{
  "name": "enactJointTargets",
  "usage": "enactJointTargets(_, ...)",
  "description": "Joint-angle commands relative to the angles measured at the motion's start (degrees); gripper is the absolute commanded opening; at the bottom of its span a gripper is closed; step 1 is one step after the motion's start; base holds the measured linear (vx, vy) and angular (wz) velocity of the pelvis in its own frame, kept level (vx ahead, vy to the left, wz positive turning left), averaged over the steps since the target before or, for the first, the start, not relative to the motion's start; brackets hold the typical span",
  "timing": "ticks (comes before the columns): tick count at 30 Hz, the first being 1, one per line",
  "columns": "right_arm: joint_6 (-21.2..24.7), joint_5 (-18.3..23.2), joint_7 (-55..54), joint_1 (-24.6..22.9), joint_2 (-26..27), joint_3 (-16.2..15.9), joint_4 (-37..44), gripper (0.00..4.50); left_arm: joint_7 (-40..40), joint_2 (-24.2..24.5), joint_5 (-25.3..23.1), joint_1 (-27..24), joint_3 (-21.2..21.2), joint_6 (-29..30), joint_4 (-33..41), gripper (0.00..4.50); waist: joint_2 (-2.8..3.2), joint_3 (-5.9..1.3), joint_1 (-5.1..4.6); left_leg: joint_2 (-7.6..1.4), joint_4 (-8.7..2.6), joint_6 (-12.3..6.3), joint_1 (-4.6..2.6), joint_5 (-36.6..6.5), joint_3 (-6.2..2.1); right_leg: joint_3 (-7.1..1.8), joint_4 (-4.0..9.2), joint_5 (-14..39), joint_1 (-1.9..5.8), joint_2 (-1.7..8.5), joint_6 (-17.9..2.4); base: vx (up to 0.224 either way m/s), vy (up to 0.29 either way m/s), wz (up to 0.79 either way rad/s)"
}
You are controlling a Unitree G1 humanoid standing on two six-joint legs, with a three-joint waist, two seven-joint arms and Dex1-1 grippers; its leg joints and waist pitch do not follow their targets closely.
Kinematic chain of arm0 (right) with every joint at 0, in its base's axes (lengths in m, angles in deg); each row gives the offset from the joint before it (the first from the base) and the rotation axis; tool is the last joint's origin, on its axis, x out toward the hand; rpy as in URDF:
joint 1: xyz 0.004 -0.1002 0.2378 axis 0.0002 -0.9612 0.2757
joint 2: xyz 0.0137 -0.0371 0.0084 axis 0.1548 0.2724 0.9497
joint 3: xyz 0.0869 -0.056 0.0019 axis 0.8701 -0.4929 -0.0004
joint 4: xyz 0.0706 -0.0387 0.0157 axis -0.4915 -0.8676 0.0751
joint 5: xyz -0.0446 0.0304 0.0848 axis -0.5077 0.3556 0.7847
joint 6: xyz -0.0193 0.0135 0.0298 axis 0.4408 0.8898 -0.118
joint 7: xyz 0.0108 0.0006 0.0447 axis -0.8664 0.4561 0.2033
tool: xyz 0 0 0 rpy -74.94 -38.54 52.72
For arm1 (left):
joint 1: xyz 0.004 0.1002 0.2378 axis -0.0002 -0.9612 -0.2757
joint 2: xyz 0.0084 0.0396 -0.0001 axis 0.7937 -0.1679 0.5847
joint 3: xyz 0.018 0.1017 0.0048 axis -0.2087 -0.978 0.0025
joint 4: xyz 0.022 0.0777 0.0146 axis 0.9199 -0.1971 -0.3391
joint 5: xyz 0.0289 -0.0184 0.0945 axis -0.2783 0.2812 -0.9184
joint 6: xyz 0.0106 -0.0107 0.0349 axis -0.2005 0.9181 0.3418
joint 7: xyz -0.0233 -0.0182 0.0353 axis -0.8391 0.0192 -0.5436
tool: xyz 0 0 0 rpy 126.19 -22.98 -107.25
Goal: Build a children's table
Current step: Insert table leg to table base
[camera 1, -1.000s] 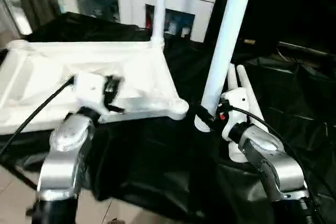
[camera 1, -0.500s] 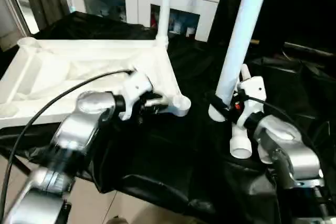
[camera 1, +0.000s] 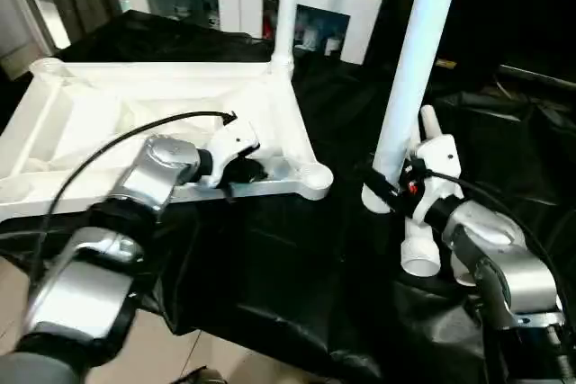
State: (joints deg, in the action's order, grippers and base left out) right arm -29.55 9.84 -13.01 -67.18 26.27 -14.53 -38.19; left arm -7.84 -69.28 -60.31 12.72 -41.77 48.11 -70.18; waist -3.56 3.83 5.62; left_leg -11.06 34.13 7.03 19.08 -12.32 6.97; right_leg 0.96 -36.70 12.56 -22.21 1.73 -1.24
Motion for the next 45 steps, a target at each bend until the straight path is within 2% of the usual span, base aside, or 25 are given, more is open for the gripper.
enactJointTargets(1,-0.3,0.5,-0.1,0.2,-0.1,0.6,1.8,1.93,7.9,-1.9,5.1,4.1,6.7,-2.5,-2.9,0.21,0.43,-4.13,0.43,-0.58,-3.37,-0.64,0.74,-1.3,0.95,-2.35,3.68,-6.0,4.63,4.80,-13.7,0.000,0.000,0.00)
enactJointTargets(2,-0.1,0.6,-0.1,0.1,0.0,0.5,1.9,1.93,9.1,-2.3,6.1,4.7,8.0,-2.7,-3.6,0.21,-0.40,-4.15,0.51,-0.74,-3.45,-0.75,0.50,-1.7,0.99,-2.29,3.94,-4.8,4.60,4.89,-13.3,0.000,0.000,0.00)
enactJointTargets(3,0.2,0.6,0.0,-0.1,0.1,0.3,2.1,1.93,9.9,-2.5,6.6,5.1,8.7,-3.0,-4.0,0.21,-0.22,-4.00,0.63,-0.84,-3.54,-0.84,0.57,-1.7,0.90,-2.36,3.83,-3.5,4.46,5.03,-12.8,0.000,0.000,0.00)
enactJointTargets(4,0.7,0.6,0.3,-0.6,0.1,-0.3,2.7,1.93,6.4,-2.4,6.9,4.7,8.1,-2.5,-3.4,0.21,-0.57,-3.93,0.64,-0.86,-3.58,-0.85,0.62,-1.5,0.89,-2.38,3.90,-2.8,4.50,5.10,-12.4,0.000,0.000,0.00)
enactJointTargets(6,1.1,0.8,0.6,-1.1,0.0,-0.8,3.4,1.93,2.4,-1.9,5.3,3.9,5.9,-1.9,-3.2,0.21,-0.46,-3.78,0.68,-1.00,-3.73,-1.24,0.53,-0.4,0.90,-2.48,3.85,-2.1,4.17,5.11,-11.0,0.000,0.000,0.00)
enactJointTargets(7,1.3,0.8,0.8,-1.3,-0.1,-0.9,3.7,1.93,0.7,-1.6,4.1,3.3,4.5,-2.0,-2.9,0.21,-0.65,-3.85,0.56,-1.04,-3.75,-1.47,0.48,0.1,0.94,-2.43,3.82,-2.6,4.09,5.09,-10.7,0.000,0.000,0.00)
enactJointTargets(9,1.7,0.9,1.1,-1.6,-0.3,-1.1,4.0,1.93,-4.8,-0.2,-0.9,1.5,-0.8,-4.3,-3.0,0.21,-0.46,-3.86,0.50,-1.19,-3.85,-2.02,0.47,0.5,0.89,-2.53,3.87,-2.7,3.98,5.20,-9.9,0.000,0.000,0.00)
enactJointTargets(10,1.8,0.9,1.2,-1.6,-0.3,-1.2,4.1,1.93,-9.2,0.5,-2.3,0.8,-2.8,-4.9,-3.4,0.21,-0.73,-3.88,0.42,-1.19,-3.83,-2.00,0.48,0.7,0.96,-2.52,3.83,-2.9,3.97,5.17,-9.8,0.000,0.000,0.00)
enactJointTargets(11,1.8,0.9,1.2,-1.6,-0.3,-1.2,4.1,1.93,-9.2,0.5,-2.3,0.8,-2.8,-4.9,-3.4,0.21,-0.40,-3.92,0.44,-1.21,-3.89,-1.93,0.39,0.8,0.97,-2.54,3.77,-2.9,3.87,5.29,-9.8,0.000,0.000,0.00)
enactJointTargets(14,2.1,0.8,2.0,-2.0,-0.9,-1.2,4.5,1.93,-19.8,2.2,-2.8,1.2,-5.1,-3.1,-4.3,0.59,-0.16,-3.99,0.53,-1.42,-4.00,-1.04,0.20,0.2,0.91,-2.48,3.70,-3.7,3.77,5.56,-10.8,0.000,0.000,0.00)
enactJointTargets(17,1.8,0.6,2.1,-2.0,-1.2,-1.1,4.2,1.93,-18.5,2.9,-5.8,2.1,-7.2,-6.0,-5.4,0.88,0.49,-3.81,0.68,-1.45,-4.01,-0.48,0.19,-1.8,0.95,-2.52,3.71,-3.7,3.74,5.53,-11.4,0.000,0.000,0.00)
enactJointTargets(20,1.8,0.6,1.7,-2.0,-0.9,-1.2,4.4,1.93,-16.9,3.2,-7.8,3.1,-8.4,-7.8,-7.2,1.00,0.21,-3.84,0.79,-1.37,-3.97,-0.37,0.33,-1.6,1.01,-2.57,3.75,-4.1,3.98,5.48,-11.4,0.000,0.000,0.00)
enactJointTargets(21,1.8,0.6,1.5,-2.0,-0.8,-1.3,4.5,1.93,-16.7,3.2,-8.2,3.4,-8.6,-7.8,-7.6,1.05,0.64,-3.87,0.85,-1.36,-3.98,-0.11,0.29,-1.6,0.97,-2.56,3.71,-4.5,3.91,5.45,-11.4,0.000,0.000,0.00)
enactJointTargets(24,1.7,0.4,1.4,-2.2,-0.5,-1.6,4.9,1.93,-16.0,3.1,-9.1,4.2,-8.9,-8.3,-8.7,1.44,0.43,-3.91,0.89,-1.34,-3.96,0.14,0.29,-1.5,0.97,-2.54,3.65,-5.0,3.98,5.42,-11.6,0.000,0.000,0.00)
enactJointTargets(27,1.7,0.1,1.3,-2.6,-0.5,-1.9,5.5,1.93,-15.1,3.3,-10.3,5.0,-9.5,-8.7,-9.8,1.44,1.21,-3.99,0.80,-1.34,-3.93,0.72,0.28,-1.8,0.90,-2.55,3.58,-6.8,4.10,5.28,-12.0,0.000,0.000,0.00)
enactJointTargets(28,1.6,0.1,1.3,-2.8,-0.6,-1.9,5.8,1.93,-15.0,3.3,-10.5,5.3,-9.6,-8.7,-10.3,1.44,1.72,-3.99,0.88,-1.29,-3.88,0.87,0.29,-1.8,0.83,-2.55,3.50,-7.0,4.07,5.27,-12.1,0.000,0.000,0.00)
enactJointTargets(29,1.6,0.1,1.3,-3.0,-0.6,-1.8,6.0,1.93,-15.0,3.3,-10.6,5.5,-9.6,-8.7,-10.7,1.24,1.50,-3.97,0.84,-1.24,-3.86,0.99,0.22,-2.3,0.94,-2.60,3.65,-7.0,4.14,5.26,-12.4,0.000,0.000,0.00)
enactJointTargets(30,1.4,0.1,1.3,-3.1,-0.8,-1.7,6.1,1.93,-15.0,3.2,-10.8,5.8,-9.4,-8.9,-11.3,1.15,2.73,-3.99,0.97,-1.20,-3.78,1.29,0.29,-2.4,0.76,-2.63,3.45,-7.2,4.11,5.34,-12.6,0.000,0.000,0.00)
enactJointTargets(31,1.3,0.0,1.1,-3.3,-0.9,-1.4,6.2,1.93,-15.1,3.0,-10.6,6.2,-9.1,-9.1,-11.8,1.10,2.07,-3.93,0.80,-1.18,-3.83,1.32,0.27,-3.1,0.90,-2.64,3.75,-7.0,4.27,5.19,-12.7,0.000,0.000,0.00)
enactJointTargets(32,1.3,0.1,1.0,-3.4,-0.9,-1.1,6.4,1.93,-15.2,2.8,-10.4,6.5,-8.6,-9.4,-12.2,1.03,2.00,-4.01,0.86,-1.08,-3.75,1.27,0.32,-2.8,0.89,-2.67,3.61,-7.3,4.46,5.13,-12.8,0.000,0.000,0.00)
enactJointTargets(37,1.3,0.1,0.6,-3.8,-0.6,-0.9,6.6,1.93,-17.0,2.5,-9.3,6.6,-7.4,-10.7,-12.6,0.63,2.46,-3.93,0.92,-0.96,-3.70,0.92,0.54,-2.1,0.96,-2.68,3.74,-6.5,4.46,5.04,-12.9,0.000,0.000,0.00)
enactJointTargets(38,1.2,0.1,0.6,-4.1,-0.4,-1.1,6.7,1.93,-18.1,2.5,-8.9,6.5,-7.1,-10.4,-12.6,0.51,3.07,-3.99,0.85,-1.07,-3.72,1.03,0.44,-2.3,0.92,-2.66,3.80,-6.7,4.29,5.05,-12.9,0.000,0.000,0.00)
enactJointTargets(41,1.0,0.2,0.6,-4.2,-0.1,-1.4,6.7,1.93,-18.5,2.5,-8.1,6.1,-6.2,-9.9,-12.9,0.27,2.94,-4.00,0.85,-1.01,-3.72,0.91,0.51,-2.3,0.92,-2.66,3.68,-7.5,4.43,5.06,-13.1,0.000,0.000,0.00)
enactJointTargets(44,2.2,1.9,0.4,-2.4,1.3,-1.0,6.1,1.93,-19.3,2.0,-4.9,5.6,-3.1,-8.5,-12.9,0.08,2.40,-3.99,0.68,-0.89,-3.78,0.66,0.71,-1.5,0.98,-2.59,3.59,-7.6,4.56,5.06,-13.3,0.000,0.000,0.00)
enactJointTargets(45,2.8,2.9,0.3,-1.6,2.0,-0.7,5.8,1.93,-19.7,2.0,-4.3,5.3,-2.6,-8.2,-12.8,0.02,2.57,-4.02,0.68,-0.89,-3.76,0.63,0.69,-1.4,0.92,-2.57,3.51,-7.6,4.52,5.11,-13.5,0.000,0.000,0.00)
